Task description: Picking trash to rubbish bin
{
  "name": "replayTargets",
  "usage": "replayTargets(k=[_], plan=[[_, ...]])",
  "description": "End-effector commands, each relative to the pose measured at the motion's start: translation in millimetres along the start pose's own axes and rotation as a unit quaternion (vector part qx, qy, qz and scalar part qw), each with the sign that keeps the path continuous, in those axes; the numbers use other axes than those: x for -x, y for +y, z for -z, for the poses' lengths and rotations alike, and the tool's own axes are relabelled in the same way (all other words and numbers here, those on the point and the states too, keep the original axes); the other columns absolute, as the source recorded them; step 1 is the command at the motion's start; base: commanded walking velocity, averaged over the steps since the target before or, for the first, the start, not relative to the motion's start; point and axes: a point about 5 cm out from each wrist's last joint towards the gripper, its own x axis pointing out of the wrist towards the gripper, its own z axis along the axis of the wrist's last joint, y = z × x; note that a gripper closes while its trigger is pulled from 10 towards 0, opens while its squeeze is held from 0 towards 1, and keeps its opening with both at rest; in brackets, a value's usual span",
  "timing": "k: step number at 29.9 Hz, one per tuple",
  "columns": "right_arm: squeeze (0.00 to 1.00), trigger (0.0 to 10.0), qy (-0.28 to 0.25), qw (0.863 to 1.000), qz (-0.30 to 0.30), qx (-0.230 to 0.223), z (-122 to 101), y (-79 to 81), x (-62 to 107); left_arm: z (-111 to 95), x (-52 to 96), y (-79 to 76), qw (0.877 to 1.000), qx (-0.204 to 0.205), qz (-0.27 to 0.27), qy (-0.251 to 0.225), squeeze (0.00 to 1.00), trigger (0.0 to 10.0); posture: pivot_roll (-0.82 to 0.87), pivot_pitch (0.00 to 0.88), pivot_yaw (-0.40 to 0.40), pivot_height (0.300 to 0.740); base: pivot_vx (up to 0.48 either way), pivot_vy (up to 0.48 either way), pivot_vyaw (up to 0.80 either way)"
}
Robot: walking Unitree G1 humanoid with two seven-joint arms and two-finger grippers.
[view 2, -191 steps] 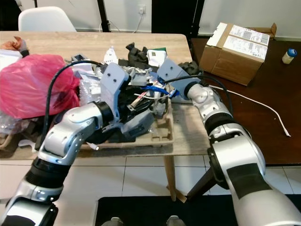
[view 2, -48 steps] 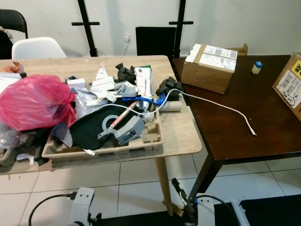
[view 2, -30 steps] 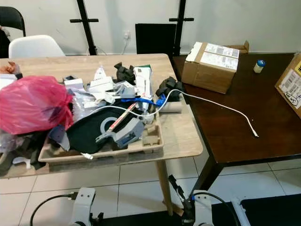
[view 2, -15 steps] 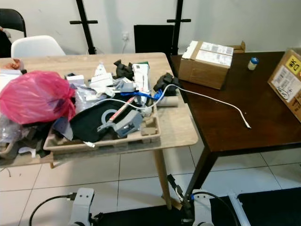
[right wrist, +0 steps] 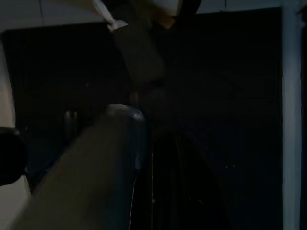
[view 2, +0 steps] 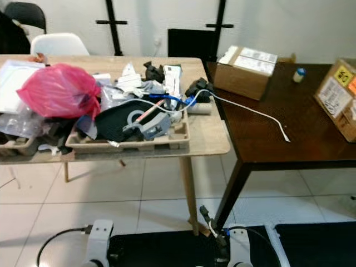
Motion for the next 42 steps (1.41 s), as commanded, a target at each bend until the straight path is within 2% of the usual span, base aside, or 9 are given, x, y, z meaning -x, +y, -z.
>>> replayTargets(k=[1, 8, 13, 23, 27, 29, 36, 38, 42], plan=[[0.00, 10.0, 0.006, 1.000, 0.001, -0.003, 4, -0.9, 0.5, 7, 1.5, 0.9, 1.000, -0.004, -0.003, 0.013, 0.00, 10.0, -0.01, 0.108, -0.009, 0.740, 0.000, 0.000, 0.00], [0.00, 10.0, 0.006, 1.000, 0.000, -0.007, 3, -0.1, 0.3, 6, 0.6, -0.1, 1.000, -0.013, 0.005, 0.020, 0.00, 10.0, -0.01, 0.113, -0.009, 0.740, 0.000, 0.000, 0.00], [0.00, 10.0, 0.006, 1.000, 0.000, -0.008, 4, -0.2, 0.3, 5, 0.0, 0.1, 1.000, -0.011, 0.001, 0.018, 0.00, 10.0, -0.01, 0.115, -0.009, 0.740, 0.000, -0.480, 0.00], [0.00, 10.0, 0.004, 1.000, -0.003, 0.015, 4, 0.0, 0.5, -5, -1.0, -3.1, 1.000, 0.004, 0.002, -0.022, 0.00, 10.0, -0.01, 0.115, -0.008, 0.740, 0.000, -0.047, 0.00], [0.00, 10.0, 0.002, 1.000, -0.003, 0.014, 3, 1.7, 0.2, -8, -1.2, -4.8, 0.999, -0.009, 0.008, -0.031, 0.00, 10.0, -0.01, 0.116, -0.009, 0.740, 0.000, 0.000, 0.00], [0.00, 10.0, 0.001, 1.000, -0.004, 0.014, 2, 2.6, -0.1, -6, -0.5, -6.2, 0.998, -0.045, 0.014, -0.031, 0.00, 10.0, -0.01, 0.116, -0.009, 0.740, 0.000, 0.000, 0.00], [0.00, 10.0, -0.001, 1.000, -0.006, 0.016, 1, 4.1, -0.3, 1, 1.1, -5.0, 0.999, -0.040, 0.015, -0.018, 0.00, 10.0, -0.01, 0.110, -0.005, 0.740, 0.000, 0.000, 0.00], [0.00, 10.0, 0.008, 1.000, -0.002, 0.020, 3, 3.3, -0.3, 5, 1.8, -3.1, 0.998, -0.056, 0.010, -0.006, 0.00, 10.0, -0.01, 0.102, -0.004, 0.740, 0.000, 0.000, -0.72], [0.00, 10.0, 0.007, 1.000, 0.000, 0.016, 3, 1.7, 0.0, 5, 2.0, -3.5, 0.998, -0.058, 0.012, -0.010, 0.00, 10.0, -0.01, 0.099, -0.003, 0.740, 0.000, 0.000, -0.80]])
